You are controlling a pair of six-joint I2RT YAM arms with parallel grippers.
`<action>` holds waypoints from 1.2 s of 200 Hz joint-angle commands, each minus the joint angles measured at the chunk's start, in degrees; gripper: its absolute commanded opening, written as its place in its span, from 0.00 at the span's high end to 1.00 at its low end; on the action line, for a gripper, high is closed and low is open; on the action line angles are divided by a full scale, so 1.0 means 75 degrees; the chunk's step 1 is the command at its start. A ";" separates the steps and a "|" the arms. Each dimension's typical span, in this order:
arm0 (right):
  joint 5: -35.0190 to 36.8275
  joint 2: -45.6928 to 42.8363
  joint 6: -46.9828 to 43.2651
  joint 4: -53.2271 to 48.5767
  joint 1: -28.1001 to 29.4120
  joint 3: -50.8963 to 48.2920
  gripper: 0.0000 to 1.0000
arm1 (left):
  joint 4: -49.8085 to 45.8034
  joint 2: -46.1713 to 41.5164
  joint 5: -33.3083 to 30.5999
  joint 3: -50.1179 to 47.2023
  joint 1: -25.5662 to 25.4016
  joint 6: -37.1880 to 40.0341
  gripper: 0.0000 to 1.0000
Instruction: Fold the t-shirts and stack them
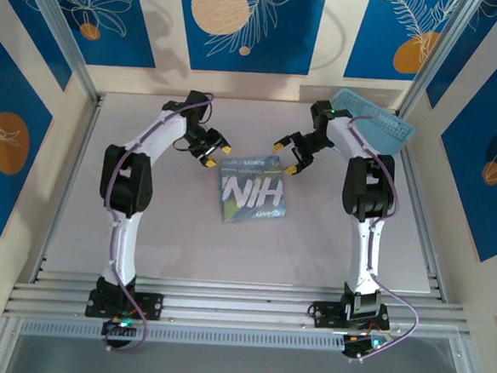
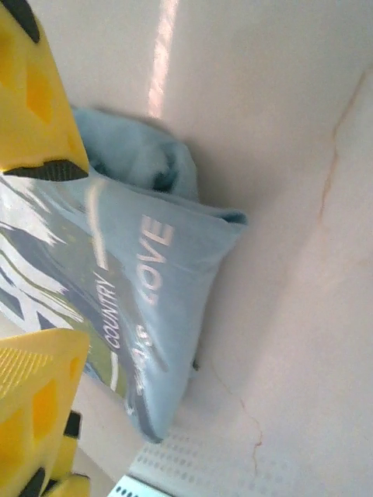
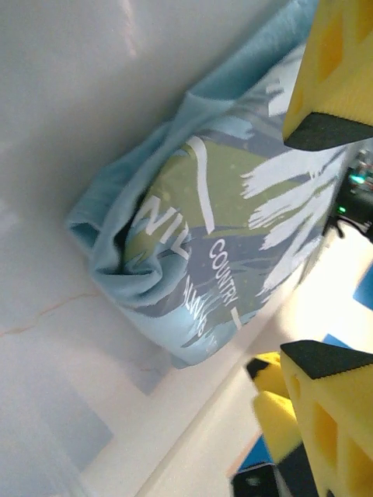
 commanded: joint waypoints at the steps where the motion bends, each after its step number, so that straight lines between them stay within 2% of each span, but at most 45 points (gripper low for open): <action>1: 0.0701 -0.0947 -0.0624 -0.0008 -0.0128 -0.0332 0.32 | 0.0407 -0.1466 -0.0657 -0.1047 -0.0193 -0.0640 0.45; 13: 0.0772 -0.1258 -0.0726 0.0093 -0.0110 -0.0700 0.32 | 0.0943 -0.1874 -0.0434 -0.1678 -0.0462 -0.1112 0.46; 25: 0.0741 -0.1477 -0.0798 0.0233 -0.0024 -0.1066 0.40 | 0.1403 -0.2059 -0.0246 -0.2098 -0.0791 -0.1556 0.49; 50: 0.0717 -0.1695 -0.0831 0.0413 0.0238 -0.1665 0.71 | 0.1860 -0.1888 0.0011 -0.2414 -0.1355 -0.2302 0.63; 58: 0.0781 -0.1856 -0.0834 0.0550 0.0312 -0.1952 0.76 | 0.1894 -0.1879 0.0012 -0.2487 -0.1518 -0.2493 0.64; 78: 0.0852 -0.2466 -0.0798 0.1088 0.0455 -0.2915 0.73 | 0.2108 -0.2186 0.0124 -0.3083 -0.2000 -0.3445 0.61; 88: 0.0890 -0.2817 -0.0782 0.1291 0.0462 -0.3410 0.68 | 0.2437 -0.2498 0.0094 -0.3601 -0.2336 -0.4216 0.56; 101: 0.0869 -0.3274 -0.0706 0.1537 0.0420 -0.4064 0.64 | 0.3147 -0.2919 -0.0064 -0.4330 -0.2881 -0.5378 0.55; 130: 0.0658 -0.4117 -0.0722 0.1671 0.0307 -0.5054 0.59 | 0.4597 -0.3406 -0.1155 -0.5560 -0.3916 -0.7699 0.53; 136: 0.0629 -0.4278 -0.0769 0.1641 0.0283 -0.5177 0.58 | 0.4770 -0.3438 -0.1425 -0.5706 -0.4030 -0.8027 0.49; 155: 0.0508 -0.4771 -0.0913 0.1538 0.0249 -0.5513 0.55 | 0.4899 -0.3450 -0.2114 -0.5861 -0.4189 -0.8544 0.36; 163: 0.0482 -0.4958 -0.0994 0.1478 0.0248 -0.5607 0.53 | 0.5008 -0.3431 -0.2421 -0.5898 -0.4271 -0.8748 0.33; 208: 0.0179 -0.5805 -0.1162 0.1231 0.0075 -0.6211 0.53 | 0.6340 -0.2608 -0.3129 -0.5988 -0.4500 -0.9817 0.32; 240: -0.0019 -0.6036 -0.1272 0.1103 -0.0074 -0.6426 0.53 | 0.6830 -0.1746 -0.3143 -0.5420 -0.4502 -0.9803 0.34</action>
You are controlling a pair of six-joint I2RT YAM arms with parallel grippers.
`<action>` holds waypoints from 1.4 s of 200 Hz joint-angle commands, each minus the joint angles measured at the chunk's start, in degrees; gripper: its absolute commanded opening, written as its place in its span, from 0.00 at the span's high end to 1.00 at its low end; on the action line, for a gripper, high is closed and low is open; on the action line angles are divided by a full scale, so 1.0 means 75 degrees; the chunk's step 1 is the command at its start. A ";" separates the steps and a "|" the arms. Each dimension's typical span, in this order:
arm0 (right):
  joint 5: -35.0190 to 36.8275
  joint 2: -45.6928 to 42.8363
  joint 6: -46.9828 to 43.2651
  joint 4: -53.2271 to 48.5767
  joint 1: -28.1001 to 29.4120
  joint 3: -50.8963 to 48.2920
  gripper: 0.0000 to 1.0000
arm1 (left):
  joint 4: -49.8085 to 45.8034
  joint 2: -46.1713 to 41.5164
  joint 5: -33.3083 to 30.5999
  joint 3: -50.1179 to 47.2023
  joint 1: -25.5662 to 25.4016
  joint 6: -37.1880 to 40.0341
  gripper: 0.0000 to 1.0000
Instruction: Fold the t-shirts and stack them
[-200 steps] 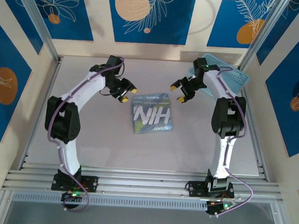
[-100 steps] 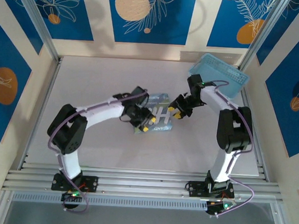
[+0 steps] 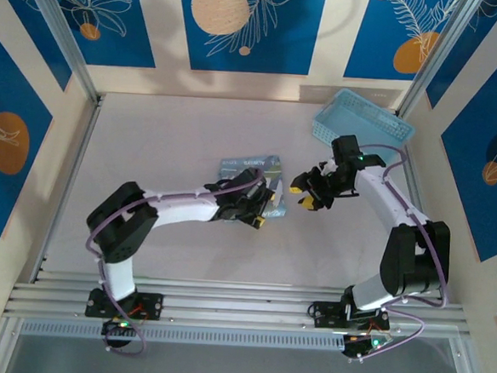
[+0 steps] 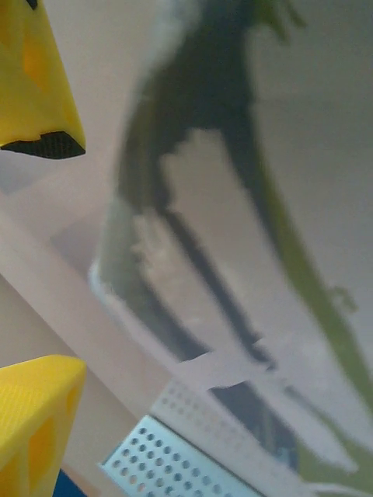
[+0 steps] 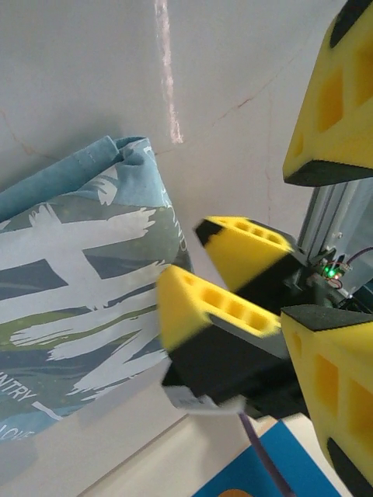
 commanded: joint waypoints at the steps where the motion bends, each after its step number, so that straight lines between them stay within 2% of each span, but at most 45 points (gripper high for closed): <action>1: -0.0403 -0.0258 -0.0244 -0.0297 -0.0115 -0.0197 0.53 | 0.0332 0.0685 -0.0341 0.0384 -0.0064 -0.2106 0.34; 64: -0.0455 -0.0500 -0.0147 -0.0410 -0.0208 -0.0336 0.53 | 0.0038 0.1223 -0.0586 0.0273 0.0230 -0.2737 0.41; 73: -0.0446 -0.0512 -0.0100 -0.0403 -0.0223 -0.0351 0.54 | 0.0061 0.1255 -0.0661 0.0197 0.0347 -0.2778 0.46; 95: -0.0423 -0.0547 -0.0002 -0.0364 -0.0228 -0.0363 0.54 | 0.0397 0.1321 -0.0792 -0.0107 0.0781 -0.2743 0.68; 118: -0.0380 -0.0591 0.0069 -0.0396 -0.0250 -0.0352 0.54 | 0.0579 0.1188 -0.0659 -0.0530 0.1539 -0.2224 0.74; 150: -0.0314 -0.0641 0.0192 -0.0324 -0.0286 -0.0441 0.54 | 0.0374 0.0611 -0.0292 -0.0978 0.2949 -0.0530 0.75; 185: -0.0367 -0.0574 0.0399 -0.0079 -0.0271 -0.0562 0.54 | -0.0403 0.0579 0.0462 -0.0467 0.4868 0.2203 0.76; 208: -0.0385 -0.0448 0.0465 0.0019 -0.0229 -0.0510 0.55 | -0.1427 0.1211 0.1120 0.0849 0.5997 0.4652 0.77; 232: -0.0362 -0.0340 0.0503 0.0058 -0.0192 -0.0411 0.54 | -0.2805 0.1965 0.1393 0.2313 0.6756 0.6520 0.77; 280: -0.0333 -0.0161 0.0615 0.0117 -0.0035 -0.0306 0.54 | -0.4333 0.3100 0.1271 0.4301 0.7857 0.8491 0.76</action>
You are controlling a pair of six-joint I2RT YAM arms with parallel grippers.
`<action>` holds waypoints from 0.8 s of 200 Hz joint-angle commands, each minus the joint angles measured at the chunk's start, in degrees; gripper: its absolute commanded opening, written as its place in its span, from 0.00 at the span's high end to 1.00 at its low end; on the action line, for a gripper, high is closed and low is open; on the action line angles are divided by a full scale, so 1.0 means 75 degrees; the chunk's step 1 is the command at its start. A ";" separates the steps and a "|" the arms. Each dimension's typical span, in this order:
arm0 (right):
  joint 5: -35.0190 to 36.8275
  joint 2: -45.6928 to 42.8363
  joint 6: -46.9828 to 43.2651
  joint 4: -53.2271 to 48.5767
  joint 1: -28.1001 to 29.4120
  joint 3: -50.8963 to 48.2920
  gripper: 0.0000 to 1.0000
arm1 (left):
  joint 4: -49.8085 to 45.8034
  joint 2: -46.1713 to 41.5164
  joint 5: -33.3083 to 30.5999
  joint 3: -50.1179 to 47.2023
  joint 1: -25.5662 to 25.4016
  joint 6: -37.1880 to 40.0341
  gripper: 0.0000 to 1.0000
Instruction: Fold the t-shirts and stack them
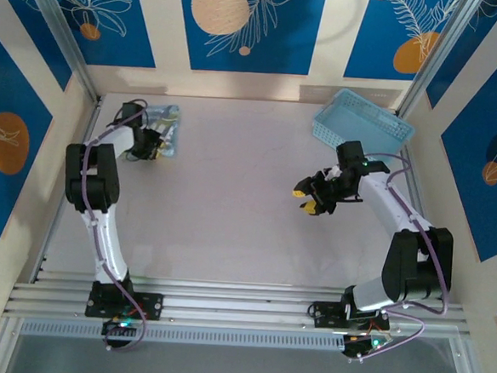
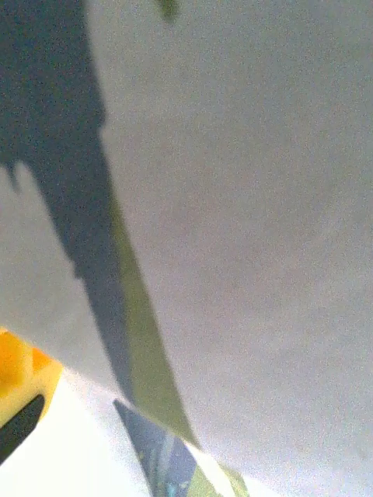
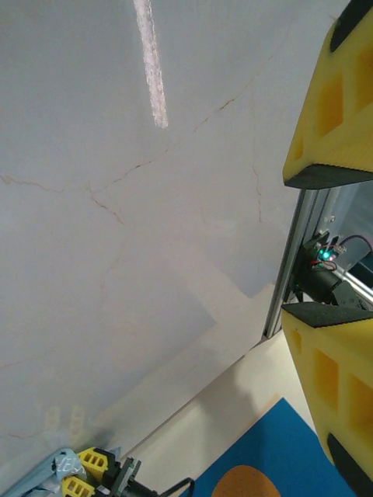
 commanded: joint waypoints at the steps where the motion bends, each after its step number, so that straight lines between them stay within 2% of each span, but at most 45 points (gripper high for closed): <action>1: -0.0097 0.0122 0.0141 -0.0017 0.0119 0.0176 0.54 | -0.1590 0.0615 -0.0034 0.0855 0.0382 0.1718 0.76; 37: -0.0056 0.0187 0.0143 -0.0024 0.0256 0.0308 0.54 | -0.1699 0.1060 0.0685 0.1728 0.0532 0.2010 0.68; 54: -0.0029 0.0187 0.0123 0.0037 0.0343 0.0368 0.53 | -0.1371 0.0826 0.0963 0.1617 0.0444 0.1866 0.60; 69: -0.0091 0.0177 0.0079 0.0185 0.0366 0.0466 0.46 | -0.0826 0.0362 0.1066 0.1194 0.0312 0.1775 0.49; 80: -0.0142 0.0159 -0.0025 0.0305 0.0399 0.0612 0.40 | -0.0324 -0.0149 0.1099 0.0701 0.0218 0.1634 0.37; 83: -0.0142 0.0136 -0.0055 0.0320 0.0417 0.0676 0.38 | -0.0097 -0.0328 0.1133 0.0505 0.0198 0.1561 0.13; 86: -0.0139 0.0114 -0.0103 0.0345 0.0432 0.0745 0.35 | 0.0164 -0.0519 0.1192 0.0300 0.0182 0.1482 0.03; 88: -0.0141 0.0107 -0.0131 0.0356 0.0432 0.0786 0.27 | 0.0306 -0.0633 0.1225 0.0171 0.0170 0.1425 0.01; 92: -0.0122 0.0058 -0.0203 0.0402 0.0449 0.0894 0.10 | 0.0565 -0.0876 0.1269 -0.0050 0.0136 0.1334 0.00; 96: -0.0098 0.0012 -0.0260 0.0426 0.0463 0.0988 0.00 | 0.0735 -0.1130 0.1275 -0.0234 0.0085 0.1251 0.00; 122: 0.0464 -0.0434 -0.0527 0.0394 0.0428 0.1687 0.01 | 0.0274 -0.2815 0.0777 -0.0693 -0.0197 0.1541 0.00; 134: 0.1199 -0.0755 -0.0615 0.0248 0.0429 0.1994 0.01 | -0.0260 -0.3614 0.0299 -0.0741 -0.0371 0.1949 0.00; 148: 0.2061 -0.1214 -0.0827 0.0198 0.0488 0.2293 0.01 | -0.0466 -0.4392 0.0289 -0.0981 -0.0423 0.2177 0.00; 160: 0.2715 -0.1610 -0.0985 0.0202 0.0526 0.2505 0.01 | -0.0683 -0.5159 -0.0050 -0.1302 -0.0514 0.2391 0.00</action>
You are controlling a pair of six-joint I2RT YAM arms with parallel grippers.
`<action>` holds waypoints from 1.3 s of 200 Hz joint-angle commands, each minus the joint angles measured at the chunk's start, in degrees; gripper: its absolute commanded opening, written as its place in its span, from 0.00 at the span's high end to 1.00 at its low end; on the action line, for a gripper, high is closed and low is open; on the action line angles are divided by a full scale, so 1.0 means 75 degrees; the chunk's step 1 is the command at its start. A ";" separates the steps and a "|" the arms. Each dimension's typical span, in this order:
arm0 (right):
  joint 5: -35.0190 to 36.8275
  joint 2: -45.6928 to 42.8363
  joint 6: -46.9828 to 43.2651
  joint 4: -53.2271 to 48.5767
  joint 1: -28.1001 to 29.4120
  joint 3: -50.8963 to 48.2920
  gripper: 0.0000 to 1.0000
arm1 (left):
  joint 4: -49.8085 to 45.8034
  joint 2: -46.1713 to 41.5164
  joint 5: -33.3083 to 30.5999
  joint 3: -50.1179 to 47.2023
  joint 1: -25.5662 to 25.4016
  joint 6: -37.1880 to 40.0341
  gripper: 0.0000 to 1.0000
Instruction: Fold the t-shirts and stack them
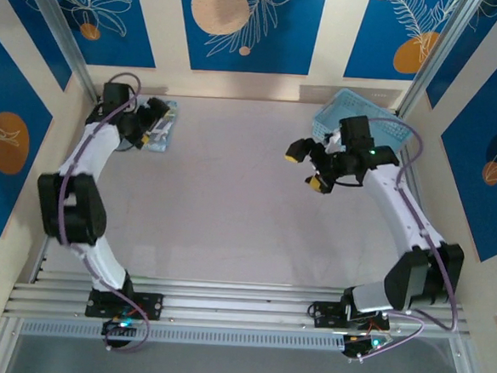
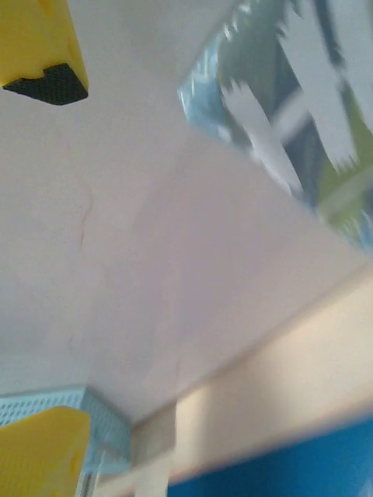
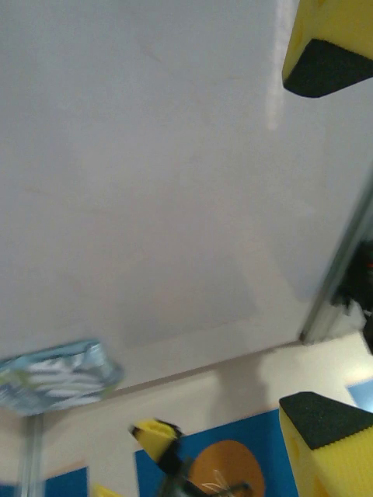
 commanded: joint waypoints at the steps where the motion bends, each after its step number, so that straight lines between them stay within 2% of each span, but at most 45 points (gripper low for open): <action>1: 0.1565 -0.0912 -0.0531 -0.0140 0.0098 0.0581 0.01 | -0.0556 -0.1485 -0.0664 -0.0511 -0.0138 0.0653 0.00; 25: 0.2554 -0.1370 -0.0739 -0.0335 0.0089 0.1011 0.01 | -0.1357 -0.3085 -0.2228 -0.1168 -0.0334 0.1162 0.00; 42: 0.3017 -0.1446 -0.0748 -0.0638 0.0028 0.1185 0.01 | -0.2108 -0.4103 -0.4099 -0.1717 -0.0456 0.1042 0.00; 50: 0.3313 -0.1527 -0.0784 -0.0622 0.0018 0.1075 0.01 | -0.2095 -0.4585 -0.4737 -0.2201 -0.0482 0.1150 0.00; 57: 0.3552 -0.1632 -0.0852 -0.0448 0.0002 0.0796 0.01 | -0.1647 -0.5054 -0.4923 -0.2769 -0.0486 0.1638 0.00; 71: 0.3908 -0.2060 -0.1292 0.0540 -0.0040 -0.0267 0.01 | -0.0040 -0.5943 -0.4544 -0.4299 -0.0498 0.3245 0.00; 81: 0.4518 -0.2436 -0.1713 0.1604 0.0046 -0.1388 0.01 | 0.0563 -0.6350 -0.4583 -0.5183 -0.0564 0.3844 0.00; 99: 0.5492 -0.2896 -0.2983 0.3488 0.0187 -0.3478 0.01 | 0.0953 -0.6562 -0.4278 -0.6292 -0.0567 0.4468 0.00; 116: 0.5706 -0.2881 -0.3609 0.4602 0.0099 -0.4782 0.01 | 0.1629 -0.6487 -0.4092 -0.7095 -0.0560 0.4514 0.00; 138: 0.5893 -0.2780 -0.4155 0.6373 0.0091 -0.5968 0.01 | 0.3362 -0.5824 -0.4082 -0.7884 -0.0559 0.4700 0.00; 152: 0.6234 -0.2320 -0.3818 0.6900 -0.0071 -0.6237 0.01 | 0.4397 -0.5093 -0.4093 -0.8031 -0.0524 0.4998 0.00; 160: 0.5877 -0.1989 -0.3848 0.6720 -0.0331 -0.5967 0.01 | 0.5040 -0.4625 -0.4093 -0.8088 -0.0513 0.5062 0.00; 179: 0.5575 -0.1095 -0.4736 0.7934 -0.0513 -0.5959 0.01 | 0.6114 -0.3426 -0.3876 -0.7984 -0.0450 0.5061 0.00; 205: 0.5166 0.0063 -0.4852 0.9012 -0.1075 -0.5957 0.01 | 0.7226 -0.2235 -0.3581 -0.7693 -0.0369 0.5382 0.00; 212: 0.5001 0.0287 -0.4924 0.9473 -0.1169 -0.6019 0.01 | 0.7210 -0.2078 -0.3532 -0.7535 -0.0369 0.5646 0.00; 236: 0.4366 0.0877 -0.5140 1.0570 -0.1292 -0.6202 0.01 | 0.8477 -0.1851 -0.3060 -0.7959 -0.0264 0.5994 0.00; 249: 0.4031 0.0893 -0.5247 1.1366 -0.1304 -0.6672 0.01 | 0.9806 -0.2051 -0.2973 -0.8751 -0.0281 0.6066 0.00; 260: 0.3910 0.0973 -0.5206 1.2438 -0.1375 -0.7234 0.01 | 1.1216 -0.2017 -0.3505 -0.9545 -0.0287 0.5852 0.00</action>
